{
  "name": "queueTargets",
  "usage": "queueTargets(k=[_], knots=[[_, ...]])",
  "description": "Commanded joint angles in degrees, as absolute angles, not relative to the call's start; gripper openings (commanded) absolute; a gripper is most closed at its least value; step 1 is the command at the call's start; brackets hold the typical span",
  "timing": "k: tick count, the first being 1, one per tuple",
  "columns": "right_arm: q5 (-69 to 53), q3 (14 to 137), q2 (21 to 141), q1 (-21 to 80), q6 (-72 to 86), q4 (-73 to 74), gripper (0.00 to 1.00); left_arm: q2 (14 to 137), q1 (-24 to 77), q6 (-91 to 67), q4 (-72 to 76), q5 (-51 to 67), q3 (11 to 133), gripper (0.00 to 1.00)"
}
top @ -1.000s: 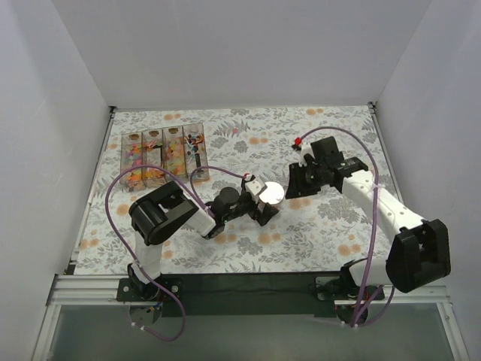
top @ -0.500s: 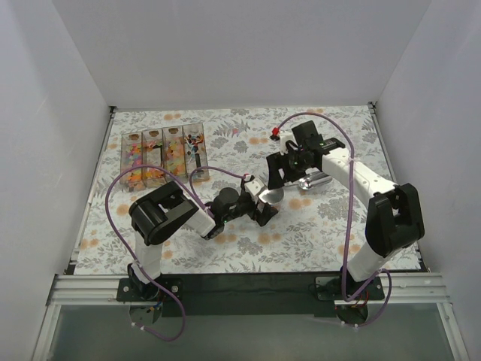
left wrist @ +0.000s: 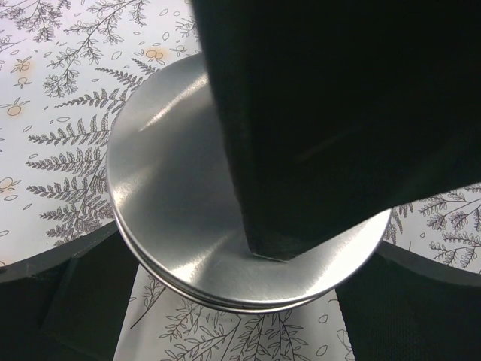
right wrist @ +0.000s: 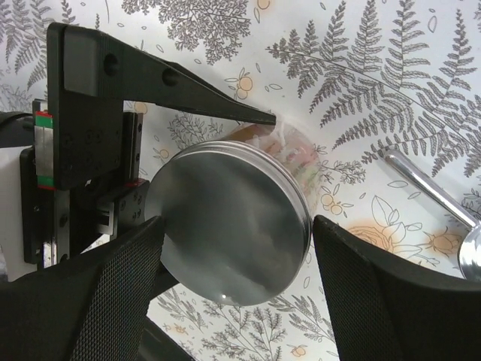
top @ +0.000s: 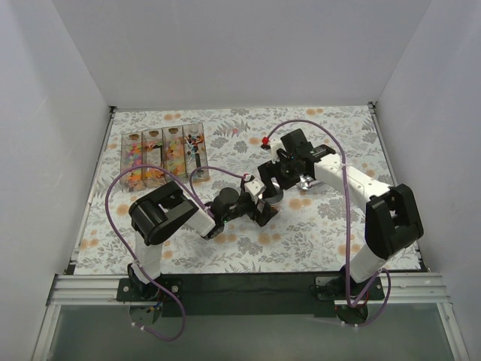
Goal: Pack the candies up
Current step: Screw the bottle lid onto the packing bottle.
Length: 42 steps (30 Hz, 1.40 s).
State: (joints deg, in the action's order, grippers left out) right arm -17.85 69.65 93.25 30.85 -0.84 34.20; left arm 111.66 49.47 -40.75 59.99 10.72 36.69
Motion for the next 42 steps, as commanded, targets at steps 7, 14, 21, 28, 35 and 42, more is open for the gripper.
queueTargets(k=[7,14,21,28,35,42], knots=[[-9.57,65.81,90.71,31.73,1.41,35.07,0.79,112.76,49.57,-41.4,51.5,9.49,34.89,0.96],[-15.37,73.9,89.65,29.27,0.27,35.16,0.69,112.94,49.57,-41.4,51.59,9.23,34.89,0.96],[-18.19,74.98,91.41,29.0,-2.81,36.39,0.59,112.85,49.57,-41.57,51.68,9.32,34.89,0.96],[-17.93,73.21,92.63,29.09,-4.57,35.6,0.45,112.76,49.48,-41.75,51.59,9.23,34.89,0.96],[-19.43,69.8,92.64,29.09,-5.1,35.6,0.39,112.85,49.57,-42.1,51.42,9.23,34.89,0.96],[-16.35,67.15,89.83,29.09,-4.92,35.16,0.42,112.94,49.57,-42.19,51.07,8.96,35.07,0.96]])
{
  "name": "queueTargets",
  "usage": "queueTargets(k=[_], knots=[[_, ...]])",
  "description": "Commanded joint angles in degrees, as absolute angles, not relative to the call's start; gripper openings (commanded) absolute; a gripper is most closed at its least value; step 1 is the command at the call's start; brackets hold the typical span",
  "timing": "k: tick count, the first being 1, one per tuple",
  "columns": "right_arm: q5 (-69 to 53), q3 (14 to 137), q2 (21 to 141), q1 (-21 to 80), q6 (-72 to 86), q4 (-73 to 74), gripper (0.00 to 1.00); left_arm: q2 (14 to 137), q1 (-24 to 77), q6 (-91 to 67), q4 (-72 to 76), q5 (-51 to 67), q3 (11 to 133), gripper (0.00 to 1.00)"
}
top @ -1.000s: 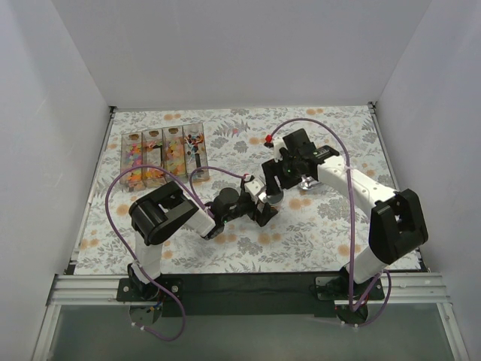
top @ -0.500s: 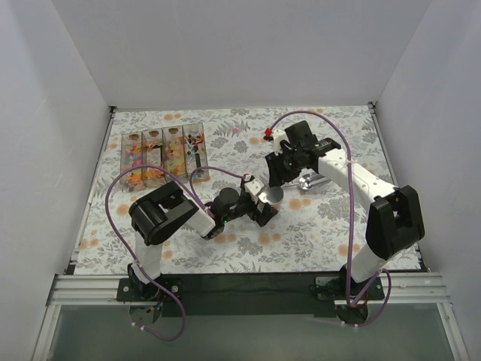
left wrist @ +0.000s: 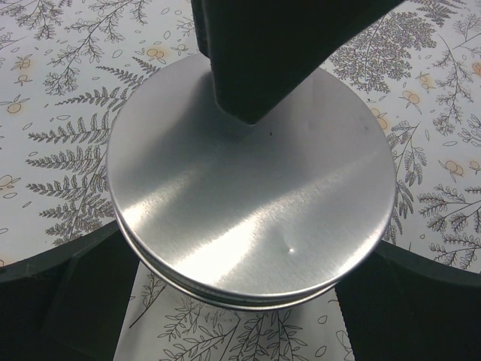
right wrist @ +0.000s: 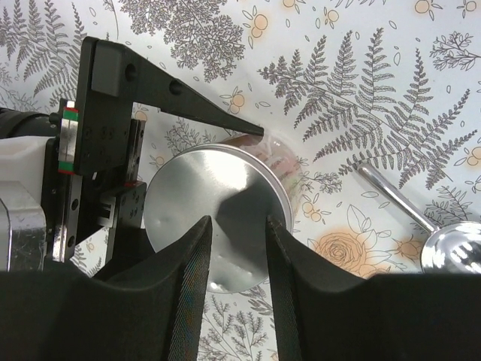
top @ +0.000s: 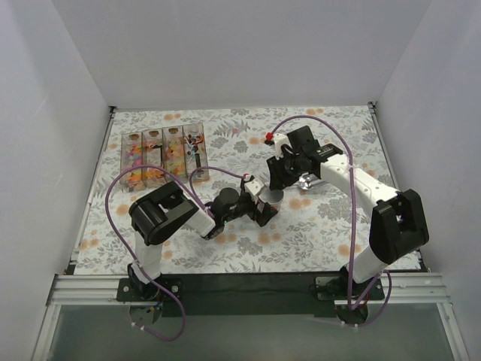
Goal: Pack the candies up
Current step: Screw the bottle lid onto the packing bottle.
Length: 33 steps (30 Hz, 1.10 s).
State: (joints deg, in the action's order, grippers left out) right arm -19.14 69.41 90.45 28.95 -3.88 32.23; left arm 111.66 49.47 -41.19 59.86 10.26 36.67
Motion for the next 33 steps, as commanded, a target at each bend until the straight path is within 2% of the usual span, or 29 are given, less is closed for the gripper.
queueTargets(k=[1,13,19,26,33], knots=[[-16.09,67.15,89.39,29.09,-4.83,35.16,0.43,113.03,49.57,-42.27,51.15,8.96,35.07,0.96],[-14.85,69.43,86.39,29.0,-3.08,35.24,0.56,113.29,49.57,-42.71,54.14,9.76,33.05,0.98],[-16.96,71.1,88.94,28.92,-3.86,35.24,0.57,113.2,49.57,-43.07,56.69,8.79,31.82,0.98],[-20.65,71.19,91.23,29.09,-5.18,35.16,0.55,113.38,49.48,-43.15,56.95,8.61,32.08,0.98],[-20.13,68.39,90.27,29.71,-4.58,35.42,0.43,113.64,49.57,-43.68,56.08,8.26,32.87,0.98]])
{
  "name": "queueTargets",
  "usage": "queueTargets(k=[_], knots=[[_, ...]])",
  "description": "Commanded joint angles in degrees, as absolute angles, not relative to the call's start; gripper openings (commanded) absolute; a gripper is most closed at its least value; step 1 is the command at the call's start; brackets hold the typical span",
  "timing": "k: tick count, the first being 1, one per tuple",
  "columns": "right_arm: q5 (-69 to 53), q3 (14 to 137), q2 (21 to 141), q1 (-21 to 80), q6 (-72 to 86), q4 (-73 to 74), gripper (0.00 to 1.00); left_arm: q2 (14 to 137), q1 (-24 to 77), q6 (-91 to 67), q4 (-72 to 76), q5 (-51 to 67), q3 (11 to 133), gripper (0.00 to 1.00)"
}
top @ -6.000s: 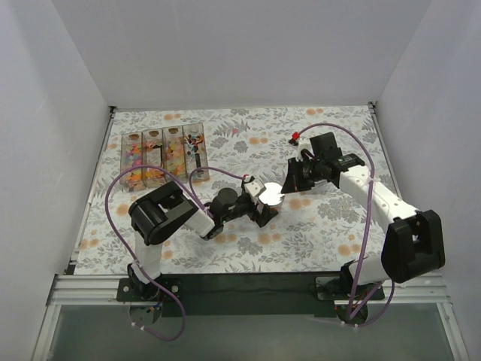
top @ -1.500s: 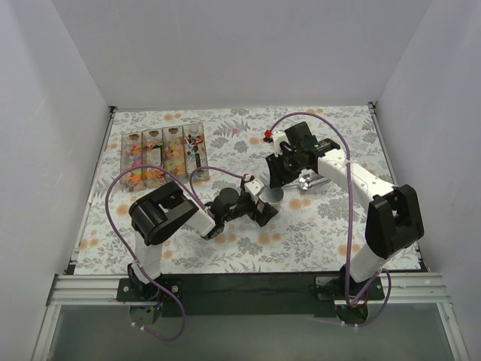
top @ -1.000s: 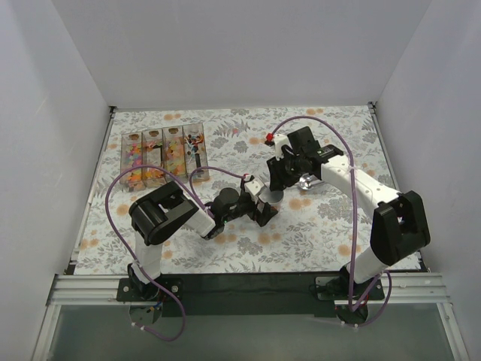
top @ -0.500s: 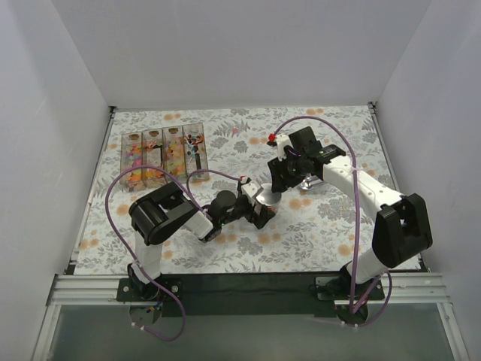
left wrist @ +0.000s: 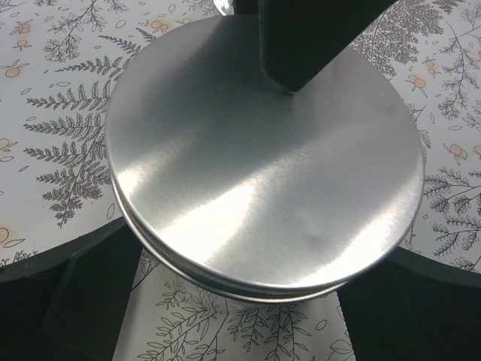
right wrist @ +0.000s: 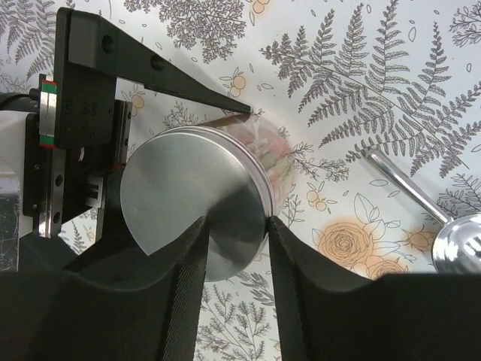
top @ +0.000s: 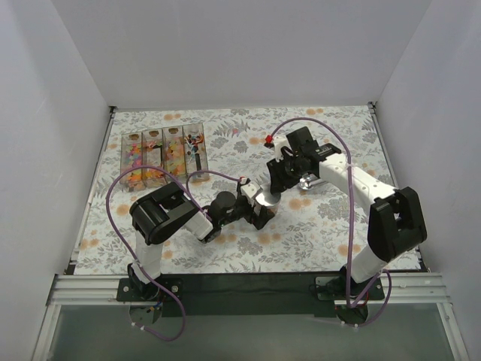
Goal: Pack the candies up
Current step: Screw the bottle lid onto the packing bottle.
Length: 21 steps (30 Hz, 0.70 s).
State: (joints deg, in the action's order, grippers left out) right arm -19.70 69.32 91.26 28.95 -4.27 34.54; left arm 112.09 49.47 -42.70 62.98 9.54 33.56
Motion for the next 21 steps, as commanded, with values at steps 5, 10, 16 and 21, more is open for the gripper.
queueTargets(k=[5,10,16,21], knots=[[-15.84,64.61,87.28,32.08,-0.71,35.51,0.39,113.99,49.57,-43.95,54.14,7.56,34.1,0.98],[-10.55,58.55,82.98,35.15,9.03,33.84,0.26,114.35,49.48,-44.56,54.23,7.03,34.28,0.98],[-10.97,51.42,77.7,37.35,16.87,32.52,0.26,113.82,49.48,-45.26,54.93,6.42,33.75,0.98],[-11.0,51.94,74.02,38.59,18.28,32.87,0.27,113.73,49.57,-45.26,55.46,6.5,33.31,0.98]])
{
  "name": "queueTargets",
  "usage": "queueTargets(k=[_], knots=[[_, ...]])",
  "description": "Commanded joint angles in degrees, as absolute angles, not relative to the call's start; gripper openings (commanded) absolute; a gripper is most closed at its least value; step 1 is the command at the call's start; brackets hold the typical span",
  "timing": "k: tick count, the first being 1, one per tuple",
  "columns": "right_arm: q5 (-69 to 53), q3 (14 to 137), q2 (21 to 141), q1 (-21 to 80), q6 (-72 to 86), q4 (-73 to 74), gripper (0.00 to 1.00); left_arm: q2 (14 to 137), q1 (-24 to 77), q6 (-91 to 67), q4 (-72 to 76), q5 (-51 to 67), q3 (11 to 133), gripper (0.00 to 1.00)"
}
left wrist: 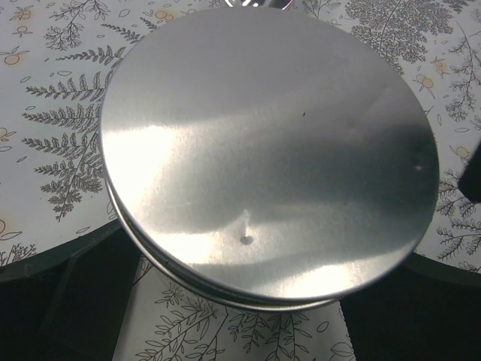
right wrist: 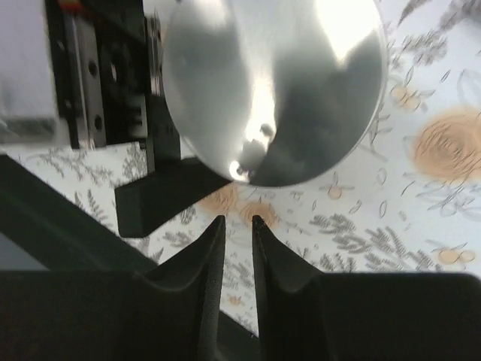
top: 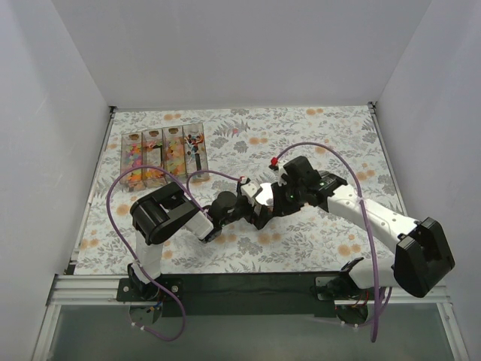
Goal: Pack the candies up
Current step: Screw the bottle lid onto the packing bottle.
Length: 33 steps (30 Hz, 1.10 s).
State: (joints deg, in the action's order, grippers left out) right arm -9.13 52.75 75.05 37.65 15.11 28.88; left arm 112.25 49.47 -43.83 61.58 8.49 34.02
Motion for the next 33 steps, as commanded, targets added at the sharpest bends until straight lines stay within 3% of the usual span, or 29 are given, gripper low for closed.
queueTargets(k=[1,6,13,26,33], knots=[[-9.68,52.73,73.74,38.06,17.67,34.18,0.27,113.82,49.48,-45.26,55.63,6.59,33.31,0.98],[-11.33,59.65,75.23,29.11,8.47,35.25,0.4,113.82,49.48,-45.35,55.99,7.12,32.7,0.98],[-21.51,72.66,86.21,27.16,-5.6,35.42,0.54,113.82,49.57,-45.26,55.99,7.65,32.78,0.98],[-26.54,75.68,95.1,29.26,-12.83,36.3,0.47,114.17,49.57,-45.44,54.49,7.38,33.13,0.98],[-23.73,70.58,92.64,31.29,-11.43,37.44,0.32,114.61,49.48,-45.53,51.95,5.45,34.37,0.98]])
